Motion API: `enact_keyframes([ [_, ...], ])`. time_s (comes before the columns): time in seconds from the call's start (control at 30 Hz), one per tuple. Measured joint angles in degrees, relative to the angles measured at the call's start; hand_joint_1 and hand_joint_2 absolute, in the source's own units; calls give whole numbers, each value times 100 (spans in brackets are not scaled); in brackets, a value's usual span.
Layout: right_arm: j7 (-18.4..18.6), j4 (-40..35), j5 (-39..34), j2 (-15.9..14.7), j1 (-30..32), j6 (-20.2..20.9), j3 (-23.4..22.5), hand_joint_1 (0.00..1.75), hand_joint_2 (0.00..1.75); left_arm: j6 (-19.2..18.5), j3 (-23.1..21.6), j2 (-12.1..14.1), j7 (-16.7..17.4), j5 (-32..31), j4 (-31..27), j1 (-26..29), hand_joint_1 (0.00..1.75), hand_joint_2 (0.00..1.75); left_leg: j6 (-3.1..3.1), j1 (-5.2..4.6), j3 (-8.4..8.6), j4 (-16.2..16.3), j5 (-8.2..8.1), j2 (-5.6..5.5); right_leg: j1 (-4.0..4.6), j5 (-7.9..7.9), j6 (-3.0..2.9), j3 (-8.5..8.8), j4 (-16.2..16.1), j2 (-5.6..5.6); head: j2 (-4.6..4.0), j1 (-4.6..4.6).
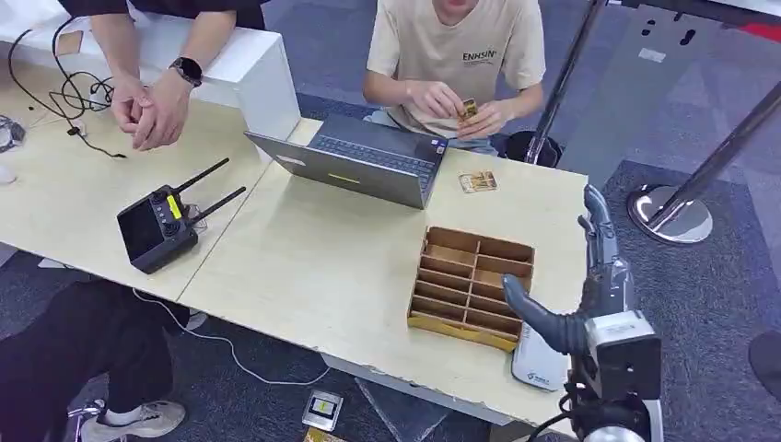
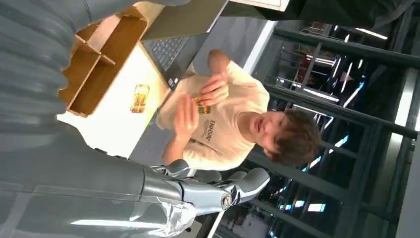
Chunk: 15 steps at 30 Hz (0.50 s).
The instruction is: Pass the card to the sensor for recognition and then transmit it.
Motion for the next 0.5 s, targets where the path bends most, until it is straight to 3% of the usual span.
enact_keyframes([
  [0.5,182,0,169,-11,-13,37,22,0,175,39,-5,-15,15,77,0,1,0,0,0,0,-2,0,0,0,0,0,0,1,0,0,0,0],
])
